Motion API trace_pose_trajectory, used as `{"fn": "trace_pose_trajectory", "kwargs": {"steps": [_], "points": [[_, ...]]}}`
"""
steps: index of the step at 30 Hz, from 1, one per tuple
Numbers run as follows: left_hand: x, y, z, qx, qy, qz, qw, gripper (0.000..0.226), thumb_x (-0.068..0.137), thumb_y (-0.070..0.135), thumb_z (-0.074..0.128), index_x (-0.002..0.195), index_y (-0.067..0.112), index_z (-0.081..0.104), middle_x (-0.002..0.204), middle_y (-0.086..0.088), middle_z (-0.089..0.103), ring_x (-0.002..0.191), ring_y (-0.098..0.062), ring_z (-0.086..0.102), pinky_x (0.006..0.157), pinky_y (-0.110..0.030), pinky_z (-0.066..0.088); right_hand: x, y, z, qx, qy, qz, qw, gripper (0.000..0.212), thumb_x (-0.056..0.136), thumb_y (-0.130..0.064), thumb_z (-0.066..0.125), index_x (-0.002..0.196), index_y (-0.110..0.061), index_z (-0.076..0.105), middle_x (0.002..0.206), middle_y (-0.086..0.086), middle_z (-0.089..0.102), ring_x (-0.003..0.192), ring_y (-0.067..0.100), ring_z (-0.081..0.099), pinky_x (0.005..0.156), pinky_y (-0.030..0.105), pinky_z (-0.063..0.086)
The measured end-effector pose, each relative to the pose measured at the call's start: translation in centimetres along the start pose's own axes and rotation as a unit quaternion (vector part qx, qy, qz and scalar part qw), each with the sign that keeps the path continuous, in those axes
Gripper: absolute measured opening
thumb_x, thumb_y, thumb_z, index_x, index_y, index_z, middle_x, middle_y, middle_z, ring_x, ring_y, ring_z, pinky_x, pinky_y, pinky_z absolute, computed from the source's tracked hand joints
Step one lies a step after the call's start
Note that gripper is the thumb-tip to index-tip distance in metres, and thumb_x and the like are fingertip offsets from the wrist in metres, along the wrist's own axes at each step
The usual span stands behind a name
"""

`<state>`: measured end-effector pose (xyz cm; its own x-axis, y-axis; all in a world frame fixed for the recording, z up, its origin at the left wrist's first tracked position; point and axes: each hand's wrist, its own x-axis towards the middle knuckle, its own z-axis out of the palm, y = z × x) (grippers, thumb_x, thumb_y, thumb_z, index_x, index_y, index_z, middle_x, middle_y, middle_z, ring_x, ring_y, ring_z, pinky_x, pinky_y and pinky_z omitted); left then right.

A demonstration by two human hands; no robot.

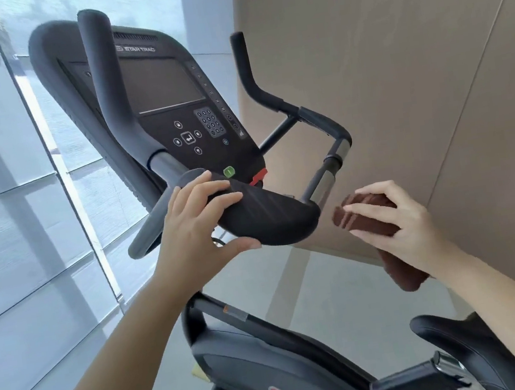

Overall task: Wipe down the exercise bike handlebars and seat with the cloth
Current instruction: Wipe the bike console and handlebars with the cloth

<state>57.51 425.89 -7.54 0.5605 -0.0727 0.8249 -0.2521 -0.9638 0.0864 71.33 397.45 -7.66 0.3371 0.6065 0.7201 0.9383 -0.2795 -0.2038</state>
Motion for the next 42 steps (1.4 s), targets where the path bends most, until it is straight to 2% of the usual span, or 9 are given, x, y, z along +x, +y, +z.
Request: {"fn": "trace_pose_trajectory", "kwargs": {"steps": [2,5,9,14,18,23,27,34,42], "points": [[0.1,0.1,0.0,-0.006,0.013,-0.004,1.0,0.062,0.074,0.068,0.053,0.111,0.017,0.057,0.115,-0.008,0.059,0.123,-0.027,0.042,0.095,-0.055,0.038,1.9,-2.3,0.3,0.055,0.056,-0.011,0.997,0.032,0.08,-0.023,0.069,0.11,-0.013,0.065,0.115,0.007,0.052,0.11,0.012,0.051,0.096,0.014,0.037],[0.1,0.3,-0.2,-0.008,0.011,-0.015,1.0,0.067,0.072,0.069,0.053,0.11,0.013,0.058,0.114,-0.007,0.06,0.122,-0.026,0.043,0.097,-0.049,0.039,5.1,-6.1,2.7,0.131,0.03,-0.018,0.991,0.033,0.081,-0.028,0.064,0.112,-0.015,0.065,0.115,0.007,0.053,0.108,0.017,0.052,0.097,0.022,0.04],[0.2,0.9,-0.7,-0.013,0.001,-0.04,0.999,0.07,0.068,0.07,0.054,0.111,0.015,0.05,0.117,-0.005,0.06,0.124,-0.022,0.041,0.098,-0.046,0.039,5.5,-7.2,5.2,0.085,-0.014,-0.056,0.995,0.034,0.083,-0.035,0.058,0.112,-0.019,0.065,0.111,0.007,0.057,0.102,0.025,0.054,0.092,0.038,0.047],[-0.2,1.5,-0.6,-0.011,-0.003,-0.056,0.998,0.067,0.068,0.06,0.058,0.113,0.011,0.051,0.121,-0.006,0.058,0.128,-0.022,0.036,0.1,-0.046,0.037,4.1,-5.2,3.9,0.077,-0.019,-0.064,0.995,0.035,0.084,-0.037,0.057,0.112,-0.017,0.065,0.111,0.009,0.058,0.1,0.026,0.057,0.085,0.043,0.053],[-0.4,1.6,-0.7,0.005,-0.012,-0.066,0.998,0.072,0.075,0.068,0.048,0.118,0.01,0.053,0.126,-0.002,0.055,0.131,-0.019,0.033,0.104,-0.038,0.033,8.2,-6.6,4.7,0.112,-0.058,-0.016,0.992,0.033,0.081,-0.034,0.065,0.111,-0.02,0.066,0.106,0.004,0.059,0.097,0.019,0.058,0.088,0.035,0.049],[-0.6,1.6,-1.0,0.04,-0.03,-0.062,0.997,0.066,0.078,0.066,0.047,0.123,0.018,0.047,0.131,0.002,0.053,0.133,-0.018,0.033,0.102,-0.044,0.038,9.5,-6.7,4.8,0.13,-0.089,0.016,0.987,0.033,0.08,-0.024,0.07,0.112,-0.021,0.065,0.106,-0.002,0.058,0.096,0.006,0.054,0.089,0.014,0.041],[-0.7,1.0,-1.4,0.064,-0.045,-0.039,0.996,0.062,0.079,0.062,0.047,0.123,0.018,0.048,0.132,0.002,0.053,0.132,-0.018,0.035,0.102,-0.044,0.038,7.2,-6.2,3.9,0.122,-0.07,0.0,0.99,0.032,0.078,-0.029,0.066,0.109,-0.021,0.067,0.106,0.0,0.059,0.1,0.015,0.057,0.092,0.022,0.042],[0.5,-1.3,-2.3,0.081,-0.034,0.039,0.995,0.064,0.078,0.062,0.053,0.115,0.01,0.061,0.12,0.0,0.059,0.12,-0.017,0.045,0.103,-0.03,0.029,11.2,-8.0,5.2,0.114,-0.105,0.035,0.987,0.033,0.077,-0.029,0.071,0.11,-0.026,0.067,0.104,-0.005,0.059,0.095,0.006,0.056,0.088,0.016,0.041],[2.0,-8.0,-4.1,0.135,-0.006,0.05,0.99,0.065,0.085,0.061,0.045,0.115,0.006,0.06,0.121,-0.012,0.057,0.119,-0.026,0.045,0.1,-0.038,0.035,16.0,-9.9,8.1,0.121,-0.107,0.04,0.986,0.034,0.076,-0.031,0.072,0.11,-0.028,0.066,0.103,-0.008,0.06,0.097,0.001,0.055,0.088,0.006,0.035]]}}
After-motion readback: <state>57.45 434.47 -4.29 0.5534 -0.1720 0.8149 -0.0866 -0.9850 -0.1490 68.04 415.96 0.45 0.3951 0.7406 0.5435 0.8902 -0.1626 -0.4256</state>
